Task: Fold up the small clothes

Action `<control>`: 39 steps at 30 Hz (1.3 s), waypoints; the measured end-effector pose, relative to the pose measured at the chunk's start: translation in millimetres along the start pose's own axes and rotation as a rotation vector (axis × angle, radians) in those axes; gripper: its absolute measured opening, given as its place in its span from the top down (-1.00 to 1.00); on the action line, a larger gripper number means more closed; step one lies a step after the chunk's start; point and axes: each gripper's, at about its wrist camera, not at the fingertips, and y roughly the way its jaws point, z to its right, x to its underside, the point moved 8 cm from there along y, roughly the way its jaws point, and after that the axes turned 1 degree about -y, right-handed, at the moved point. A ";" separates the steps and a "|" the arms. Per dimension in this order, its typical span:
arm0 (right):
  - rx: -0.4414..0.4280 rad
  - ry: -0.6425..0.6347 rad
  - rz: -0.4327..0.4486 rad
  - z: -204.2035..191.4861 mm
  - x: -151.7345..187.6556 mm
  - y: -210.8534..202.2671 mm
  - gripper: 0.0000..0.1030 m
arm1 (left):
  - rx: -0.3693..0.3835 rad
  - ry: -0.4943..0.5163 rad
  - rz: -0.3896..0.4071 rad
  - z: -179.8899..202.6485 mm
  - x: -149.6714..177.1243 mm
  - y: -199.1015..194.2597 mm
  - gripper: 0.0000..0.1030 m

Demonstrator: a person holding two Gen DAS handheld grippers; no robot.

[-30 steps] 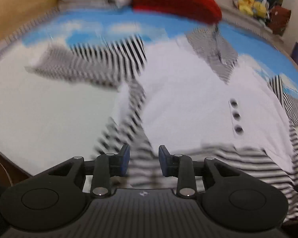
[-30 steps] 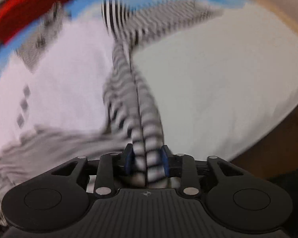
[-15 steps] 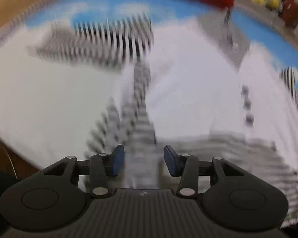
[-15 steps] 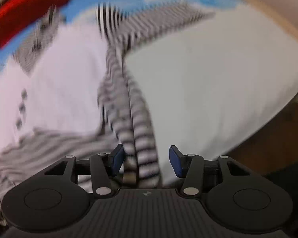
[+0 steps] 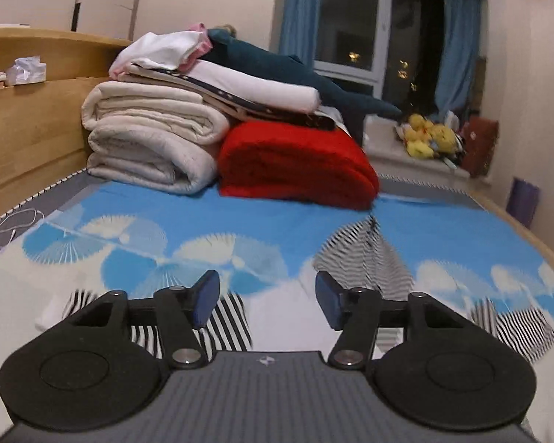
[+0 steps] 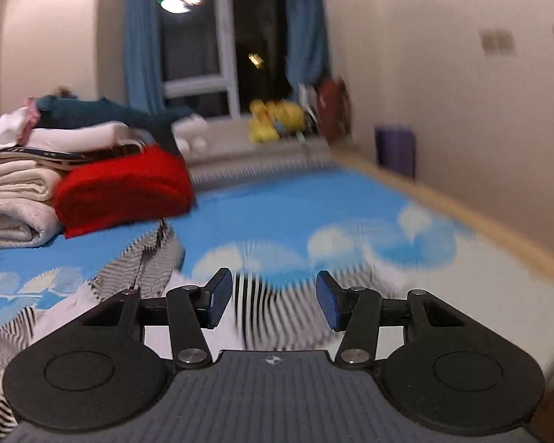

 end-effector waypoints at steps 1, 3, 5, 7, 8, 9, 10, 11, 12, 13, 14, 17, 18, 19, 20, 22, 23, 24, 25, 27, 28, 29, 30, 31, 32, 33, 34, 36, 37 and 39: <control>0.007 0.010 0.010 7.1 0.4 0.6 -0.02 | -0.006 -0.002 -0.011 -11.4 -7.0 19.7 -0.29; -0.024 0.150 -0.012 20.5 -0.7 6.7 -0.02 | -0.038 0.009 -0.061 -34.6 -6.4 59.6 -0.29; -0.030 0.218 -0.038 22.3 1.9 13.3 -0.02 | -0.113 0.013 -0.123 -72.8 10.9 97.9 -0.24; -0.045 0.239 -0.063 14.8 4.2 17.2 -0.02 | -0.193 -0.008 -0.171 -114.2 37.9 123.3 -0.15; -0.057 0.232 -0.062 9.1 3.6 19.3 -0.02 | -0.223 -0.030 -0.241 -135.1 57.1 135.9 0.01; -0.064 0.217 -0.061 2.2 2.7 20.7 -0.02 | -0.254 -0.075 -0.352 -156.4 72.8 148.3 0.14; -0.070 0.199 -0.060 -4.5 1.0 22.7 -0.02 | -0.262 -0.146 -0.386 -172.8 77.9 155.4 0.21; -0.077 0.180 -0.061 -10.3 -0.5 25.4 -0.02 | -0.259 -0.212 -0.369 -189.2 77.6 159.5 0.21; -0.083 0.160 -0.064 -18.4 -0.4 29.3 -0.02 | -0.271 -0.229 -0.365 -200.6 77.4 163.1 0.21; -0.086 0.138 -0.071 -24.7 -1.2 34.0 -0.02 | -0.296 -0.224 -0.367 -211.3 78.4 166.4 0.21; -0.086 0.116 -0.082 -31.6 -1.6 40.9 -0.02 | -0.323 -0.224 -0.369 -222.4 79.8 169.2 0.21; -0.086 0.074 -0.118 -53.8 -0.2 55.9 -0.02 | -0.346 -0.316 -0.391 -254.7 88.3 176.5 0.18; -0.087 0.058 -0.128 -60.7 -2.0 62.7 -0.02 | -0.349 -0.345 -0.397 -266.6 94.6 177.4 0.18; -0.095 0.046 -0.133 -67.9 -4.1 67.4 -0.02 | -0.356 -0.366 -0.404 -277.5 96.7 178.9 0.18; -0.110 0.036 -0.139 -77.3 -7.5 73.3 -0.02 | -0.364 -0.383 -0.414 -285.8 101.1 181.5 0.18; -0.138 0.019 -0.147 -97.4 -17.0 87.7 -0.02 | -0.363 -0.411 -0.433 -296.0 108.7 179.2 0.18; -0.152 0.009 -0.150 -109.6 -23.1 95.9 -0.02 | -0.362 -0.428 -0.444 -301.5 113.0 180.5 0.17; -0.164 -0.001 -0.153 -121.6 -29.3 104.1 -0.02 | -0.365 -0.447 -0.452 -306.8 116.7 178.0 0.17; -0.180 -0.013 -0.157 -135.1 -35.3 112.9 -0.02 | -0.370 -0.475 -0.461 -312.4 120.0 177.8 0.17; -0.216 -0.034 -0.160 -158.5 -45.0 128.3 -0.02 | -0.384 -0.551 -0.475 -324.6 127.7 177.8 0.17; -0.242 -0.042 -0.158 -170.2 -48.8 134.9 -0.02 | -0.387 -0.596 -0.480 -329.9 131.2 177.7 0.17; -0.268 -0.050 -0.156 -181.3 -51.7 142.1 -0.02 | -0.387 -0.638 -0.484 -333.6 134.3 177.8 0.17; -0.289 -0.055 -0.155 -190.5 -52.9 148.5 -0.02 | -0.390 -0.670 -0.483 -336.3 136.1 177.3 0.17; -0.308 -0.060 -0.155 -199.0 -51.8 155.5 -0.02 | -0.394 -0.694 -0.477 -337.9 136.6 176.7 0.17; -0.320 -0.061 -0.158 -204.1 -49.5 160.6 -0.02 | -0.397 -0.712 -0.471 -338.6 136.2 176.8 0.19; -0.329 -0.059 -0.165 -206.9 -45.0 165.9 -0.02 | -0.398 -0.723 -0.469 -338.5 135.7 177.5 0.20; -0.336 -0.052 -0.181 -208.3 -37.8 171.3 -0.01 | -0.400 -0.727 -0.471 -339.0 135.7 180.0 0.25; -0.316 -0.027 -0.260 -205.5 -21.1 184.4 0.01 | -0.417 -0.705 -0.484 -336.0 134.0 181.1 0.68; -0.295 -0.010 -0.299 -202.6 -15.8 190.8 0.01 | -0.433 -0.687 -0.492 -333.6 131.7 181.4 0.93; -0.279 0.044 -0.356 -195.7 -11.3 202.9 0.07 | -0.480 -0.640 -0.472 -328.0 120.3 178.0 0.98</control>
